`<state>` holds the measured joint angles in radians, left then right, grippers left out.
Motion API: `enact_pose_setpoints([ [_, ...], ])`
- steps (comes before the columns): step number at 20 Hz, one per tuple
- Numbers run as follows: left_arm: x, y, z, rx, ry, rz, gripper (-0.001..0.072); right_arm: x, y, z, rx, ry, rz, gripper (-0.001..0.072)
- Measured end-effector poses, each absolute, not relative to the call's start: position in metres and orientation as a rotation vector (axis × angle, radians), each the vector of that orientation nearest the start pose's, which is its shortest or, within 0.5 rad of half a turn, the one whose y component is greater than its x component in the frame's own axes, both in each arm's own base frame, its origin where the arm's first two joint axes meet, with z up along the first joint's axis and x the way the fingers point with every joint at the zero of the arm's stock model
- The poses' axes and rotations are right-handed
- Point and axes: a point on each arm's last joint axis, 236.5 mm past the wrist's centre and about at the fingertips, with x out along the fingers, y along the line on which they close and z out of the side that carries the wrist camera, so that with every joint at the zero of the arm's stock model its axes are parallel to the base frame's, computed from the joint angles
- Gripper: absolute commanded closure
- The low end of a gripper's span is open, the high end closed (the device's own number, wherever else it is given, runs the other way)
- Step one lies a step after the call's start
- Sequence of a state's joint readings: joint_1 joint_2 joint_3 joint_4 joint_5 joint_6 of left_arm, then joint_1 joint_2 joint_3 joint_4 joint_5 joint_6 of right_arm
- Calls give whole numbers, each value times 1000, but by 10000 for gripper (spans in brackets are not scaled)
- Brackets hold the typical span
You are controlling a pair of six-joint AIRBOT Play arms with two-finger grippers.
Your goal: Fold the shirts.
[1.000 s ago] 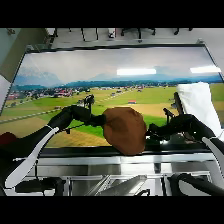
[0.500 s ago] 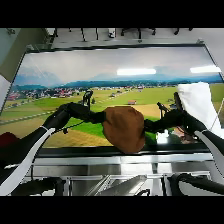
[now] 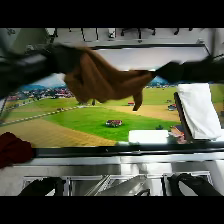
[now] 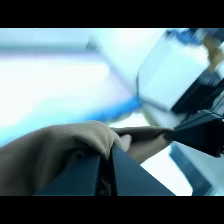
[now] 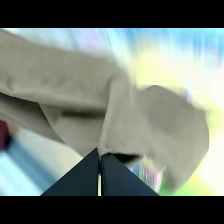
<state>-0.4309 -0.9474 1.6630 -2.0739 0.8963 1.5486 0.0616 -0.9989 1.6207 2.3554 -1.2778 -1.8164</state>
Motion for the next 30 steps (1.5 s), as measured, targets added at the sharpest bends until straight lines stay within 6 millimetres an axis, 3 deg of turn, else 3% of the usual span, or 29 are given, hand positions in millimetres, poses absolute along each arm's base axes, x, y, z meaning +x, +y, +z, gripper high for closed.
enact_pose_setpoints([
  [2,257,-216,492,-313,98,-810,689,278,176,421,151,311,783,690],
  [4,225,-199,528,-296,-4,-814,689,239,172,466,103,157,781,689],
  [6,217,-190,539,-271,-34,-795,688,222,170,483,72,90,779,689],
  [8,234,-194,525,-240,22,-769,688,228,171,475,59,122,785,690],
  [10,270,-209,488,-200,150,-745,688,253,175,443,77,241,796,690],
  [12,312,-231,426,-158,345,-729,688,286,182,388,116,427,814,690],
  [15,369,-258,291,-99,704,-684,688,325,198,271,209,755,832,690],
  [19,396,-268,100,-40,1126,-610,688,350,211,95,346,1106,746,690],
  [20,397,-266,64,-40,1198,-593,688,353,210,53,375,1178,704,690],
  [22,399,-259,7,-72,1318,-560,677,354,208,-1,407,1268,645,690],
  [23,401,-257,-10,-101,1357,-548,443,355,207,-20,420,1299,622,690],
  [24,405,-253,-23,-133,1386,-536,93,358,206,-33,427,1312,601,688],
  [25,409,-249,-30,-161,1405,-525,3,363,205,-40,430,1311,587,651],
  [27,420,-238,-27,-207,1421,-515,3,378,201,-38,437,1288,575,259],
  [28,425,-230,-20,-224,1428,-513,3,387,197,-31,443,1265,570,189],
  [30,429,-210,0,-249,1437,-508,3,404,183,-10,459,1227,565,193],
])
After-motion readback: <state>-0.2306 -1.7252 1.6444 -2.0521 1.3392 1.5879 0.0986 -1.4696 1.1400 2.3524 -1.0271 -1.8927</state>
